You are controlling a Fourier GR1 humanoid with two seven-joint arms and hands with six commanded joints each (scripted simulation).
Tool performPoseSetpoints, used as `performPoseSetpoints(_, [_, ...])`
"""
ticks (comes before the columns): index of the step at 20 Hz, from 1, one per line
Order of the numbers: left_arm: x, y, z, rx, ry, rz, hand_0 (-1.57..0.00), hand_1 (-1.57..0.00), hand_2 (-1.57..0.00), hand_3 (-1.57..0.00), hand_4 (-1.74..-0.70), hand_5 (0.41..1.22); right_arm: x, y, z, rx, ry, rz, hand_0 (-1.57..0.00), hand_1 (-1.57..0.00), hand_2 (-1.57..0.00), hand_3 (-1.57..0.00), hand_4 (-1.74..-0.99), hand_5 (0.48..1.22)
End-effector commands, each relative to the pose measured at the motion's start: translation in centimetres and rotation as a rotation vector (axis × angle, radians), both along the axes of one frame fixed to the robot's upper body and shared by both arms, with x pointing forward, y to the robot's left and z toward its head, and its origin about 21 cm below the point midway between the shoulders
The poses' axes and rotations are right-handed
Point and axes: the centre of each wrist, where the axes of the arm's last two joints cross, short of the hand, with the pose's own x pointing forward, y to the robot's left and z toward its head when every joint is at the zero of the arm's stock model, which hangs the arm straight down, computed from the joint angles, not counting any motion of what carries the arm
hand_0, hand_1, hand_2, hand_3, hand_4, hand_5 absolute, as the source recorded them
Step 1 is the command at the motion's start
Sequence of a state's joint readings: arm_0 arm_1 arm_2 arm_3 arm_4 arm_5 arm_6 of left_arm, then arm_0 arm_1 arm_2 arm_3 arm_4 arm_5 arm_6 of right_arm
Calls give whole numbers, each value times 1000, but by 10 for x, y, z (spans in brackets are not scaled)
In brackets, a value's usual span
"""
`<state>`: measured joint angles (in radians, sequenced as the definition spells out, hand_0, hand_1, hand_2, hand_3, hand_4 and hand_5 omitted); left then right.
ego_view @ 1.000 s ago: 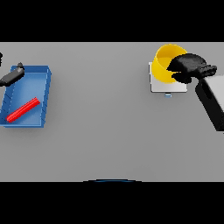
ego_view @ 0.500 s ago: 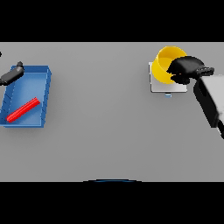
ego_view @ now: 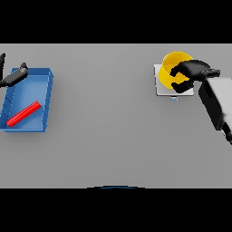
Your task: Pick up the red beaker and tilt it to pour out 1 green nut into yellow bowl. Pick up the yellow bowl and place it on the metallic measuring scale.
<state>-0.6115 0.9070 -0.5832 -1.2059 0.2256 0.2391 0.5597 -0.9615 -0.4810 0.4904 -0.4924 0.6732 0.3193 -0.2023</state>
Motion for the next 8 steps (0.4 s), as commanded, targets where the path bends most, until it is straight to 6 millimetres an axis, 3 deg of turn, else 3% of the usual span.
performPoseSetpoints(1, [-1, 3, -1, 2, 4, 4, 1, 1, 1, 1, -810, 739, 0, -2, 1, -3, 3, 6, -255, -226, -390, -541, -1385, 780])
performPoseSetpoints(8, [-1, 2, 0, -5, -3, 10, 1, 1, 1, 1, -821, 734, 2, -3, 0, -40, 31, 35, -53, -47, -115, -348, -1308, 733])
